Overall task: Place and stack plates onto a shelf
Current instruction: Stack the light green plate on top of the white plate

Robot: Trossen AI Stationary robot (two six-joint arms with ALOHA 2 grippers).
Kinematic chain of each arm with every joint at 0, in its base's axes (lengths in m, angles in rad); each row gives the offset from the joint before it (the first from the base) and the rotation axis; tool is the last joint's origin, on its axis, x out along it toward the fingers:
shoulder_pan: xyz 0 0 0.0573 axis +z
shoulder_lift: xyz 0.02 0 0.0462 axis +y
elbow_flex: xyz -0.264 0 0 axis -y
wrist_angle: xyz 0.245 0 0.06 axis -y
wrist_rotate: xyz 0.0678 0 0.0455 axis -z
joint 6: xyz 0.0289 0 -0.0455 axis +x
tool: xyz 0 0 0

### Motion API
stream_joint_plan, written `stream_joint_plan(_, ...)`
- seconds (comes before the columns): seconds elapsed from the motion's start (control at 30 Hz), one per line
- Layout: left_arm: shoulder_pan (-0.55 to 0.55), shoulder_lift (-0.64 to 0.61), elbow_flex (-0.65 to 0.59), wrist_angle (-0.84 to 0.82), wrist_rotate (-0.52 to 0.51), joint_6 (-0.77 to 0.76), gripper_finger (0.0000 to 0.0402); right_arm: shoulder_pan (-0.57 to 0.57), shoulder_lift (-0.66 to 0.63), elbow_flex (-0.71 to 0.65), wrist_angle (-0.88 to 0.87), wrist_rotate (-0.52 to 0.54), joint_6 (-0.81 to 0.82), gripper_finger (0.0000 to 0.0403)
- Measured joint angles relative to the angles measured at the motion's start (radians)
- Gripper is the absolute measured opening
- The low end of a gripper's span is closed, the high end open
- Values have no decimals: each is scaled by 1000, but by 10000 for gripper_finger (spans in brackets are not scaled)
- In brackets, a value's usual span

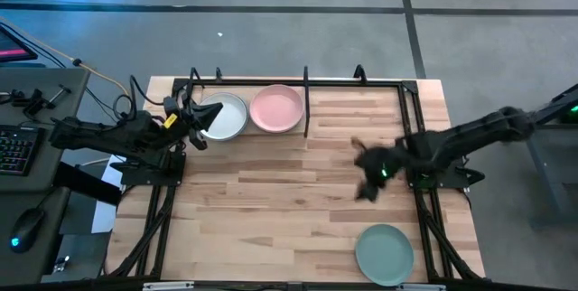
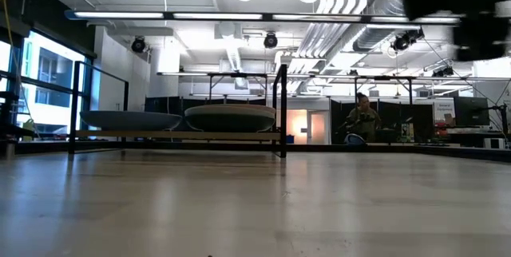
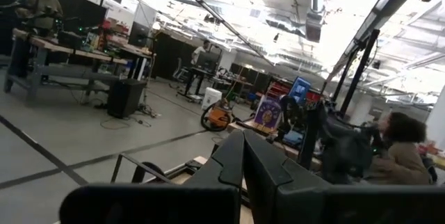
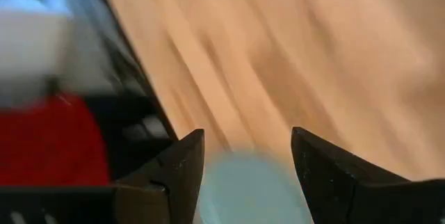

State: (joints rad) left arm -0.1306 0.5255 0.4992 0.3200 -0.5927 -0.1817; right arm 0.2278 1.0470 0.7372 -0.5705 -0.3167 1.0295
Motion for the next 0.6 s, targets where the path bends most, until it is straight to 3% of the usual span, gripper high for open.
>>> stream_joint_plan(0.13, 0, 0, 0, -13, -13, 0, 0, 216, 32, 0, -201, 22, 161, 197)
stream_joint_plan(0.33, 0, 0, 0, -16, -24, 0, 0, 466, 96, 0, -262, 66, 432, 197)
stream_joint_plan(0.47, 0, 0, 0, -18, -24, 1, 0, 556, 189, 0, -272, 101, 499, 197)
stream_joint_plan(0.6, 0, 0, 0, -17, -26, 0, 0, 575, 288, 0, -248, 96, 517, 197)
